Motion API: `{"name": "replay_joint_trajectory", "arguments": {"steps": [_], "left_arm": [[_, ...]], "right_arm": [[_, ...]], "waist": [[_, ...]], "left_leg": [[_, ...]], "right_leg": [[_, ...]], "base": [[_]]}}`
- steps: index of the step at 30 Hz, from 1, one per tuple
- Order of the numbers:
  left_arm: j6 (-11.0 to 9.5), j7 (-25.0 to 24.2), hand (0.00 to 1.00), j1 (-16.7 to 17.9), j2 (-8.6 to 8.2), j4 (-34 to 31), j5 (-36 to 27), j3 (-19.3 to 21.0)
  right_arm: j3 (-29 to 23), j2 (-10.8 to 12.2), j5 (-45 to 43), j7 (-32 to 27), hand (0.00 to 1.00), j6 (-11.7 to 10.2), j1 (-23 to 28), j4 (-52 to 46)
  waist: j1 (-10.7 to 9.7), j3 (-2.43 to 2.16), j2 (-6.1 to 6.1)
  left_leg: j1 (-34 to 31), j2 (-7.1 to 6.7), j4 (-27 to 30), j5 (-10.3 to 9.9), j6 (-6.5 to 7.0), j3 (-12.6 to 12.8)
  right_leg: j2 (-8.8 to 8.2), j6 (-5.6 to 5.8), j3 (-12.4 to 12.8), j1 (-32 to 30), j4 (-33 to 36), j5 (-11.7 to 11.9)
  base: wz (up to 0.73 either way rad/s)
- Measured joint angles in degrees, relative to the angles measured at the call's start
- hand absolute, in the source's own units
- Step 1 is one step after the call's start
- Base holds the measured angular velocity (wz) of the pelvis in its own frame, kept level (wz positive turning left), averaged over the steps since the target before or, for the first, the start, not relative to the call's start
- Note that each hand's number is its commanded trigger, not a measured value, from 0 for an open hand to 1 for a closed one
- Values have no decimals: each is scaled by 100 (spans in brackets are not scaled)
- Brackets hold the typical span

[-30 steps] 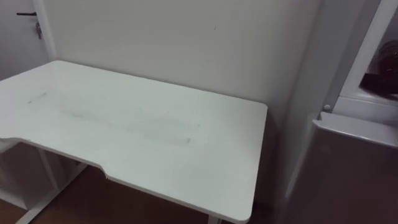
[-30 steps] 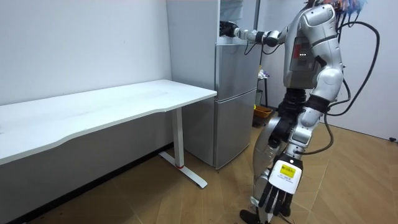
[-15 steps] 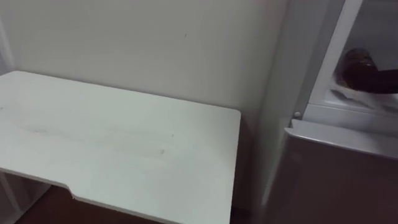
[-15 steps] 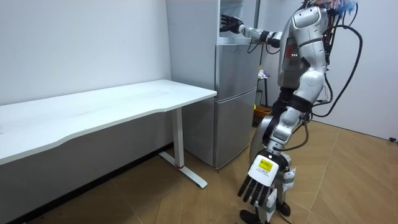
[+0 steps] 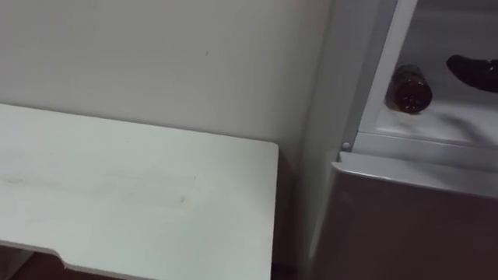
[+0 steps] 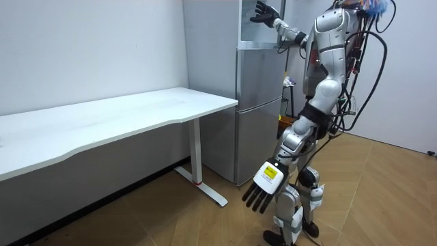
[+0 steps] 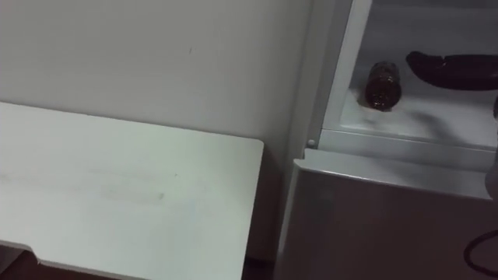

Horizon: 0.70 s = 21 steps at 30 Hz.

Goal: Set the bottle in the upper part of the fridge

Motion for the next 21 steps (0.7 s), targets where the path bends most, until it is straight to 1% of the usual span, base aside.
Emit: {"name": "replay_joint_trajectory", "arguments": {"steps": [4, 7, 9, 10, 11, 12, 13, 14, 15, 17, 18, 20, 21], "left_arm": [[-1, 10, 0, 3, -3, 2, 7, -1], [0, 30, 0, -1, -27, -2, 10, -2], [0, 107, 0, 2, -27, 0, 10, -1], [-6, 145, 0, -4, -28, 21, 24, -1], [-32, 170, 0, -25, -38, 124, 106, -8], [-39, 191, 0, -29, -51, 196, 123, -18], [-55, 203, 0, -66, -84, 271, 122, -43], [-131, 211, 0, -77, -96, 362, 116, -146], [-168, 211, 0, -134, -105, 462, 114, -269], [-202, 213, 0, -181, -150, 553, 120, -399], [-223, 213, 0, -202, -165, 597, 121, -410], [-243, 227, 0, -245, -209, 685, 134, -462], [-246, 227, 0, -251, -218, 685, 144, -463]], "right_arm": [[-23, 48, -30, 37, 0, 12, 316, -302], [-100, 153, -39, -2, 0, 30, 506, -850], [-100, 187, -80, -67, 0, 30, 640, -1230], [-101, 279, -203, -105, 0, 22, 729, -1523], [-117, 448, -252, -125, 0, -40, 837, -1819], [-130, 538, -249, -132, 0, -89, 907, -1972], [-146, 710, -244, -129, 0, -177, 1050, -2226], [-153, 895, -251, -121, 0, -246, 1177, -2451], [-156, 1065, -258, -91, 0, -319, 1306, -2615], [-165, 1215, -279, -39, 0, -382, 1483, -2787], [-169, 1271, -279, -12, 0, -396, 1537, -2833], [-173, 1516, -280, 25, 0, -421, 1814, -3117], [-178, 1549, -280, 47, 0, -449, 1892, -3185]], "waist": [[-32, -7, 8], [-99, -32, 41], [-83, -38, 52], [-55, -35, 60], [-62, -35, 85], [-73, -38, 92], [-90, -33, 111], [-112, -6, 174], [-124, -11, 205], [-142, -16, 225], [-145, -9, 252], [-164, -15, 287], [-164, -13, 301]], "left_leg": [[23, 1, -2, -6, 9, 85], [23, 2, 4, -5, 12, 129], [61, 5, -3, -4, 10, 195], [110, 12, -27, -5, 9, 246], [137, 15, -31, -8, 5, 256], [153, 14, -33, -10, 5, 256], [193, 14, -45, -14, 5, 256], [210, 20, -56, -23, 5, 247], [210, 43, -53, -31, 8, 228], [196, 43, -46, -47, 15, 228], [189, 42, -41, -48, 16, 231], [173, 43, -15, -52, 20, 276], [171, 47, 4, -54, 22, 280]], "right_leg": [[-1, 1, 87, -11, 12, 1], [4, 4, 159, -69, 22, 3], [22, 3, 270, -78, 27, 4], [30, -1, 294, -62, 26, 7], [32, -1, 295, -34, 22, 7], [31, -1, 295, -21, 22, 7], [29, -1, 299, 13, 22, 7], [29, 0, 297, 41, 17, 7], [24, 2, 298, 49, 18, 8], [18, 7, 293, 48, 22, 10], [16, 9, 293, 48, 22, 10], [1, 16, 297, 0, 12, 6], [-2, 17, 297, -9, 2, 5]], "base": [[-11], [-10], [-16], [-17], [-12], [0], [0], [0], [0], [0], [0], [0], [0]]}}
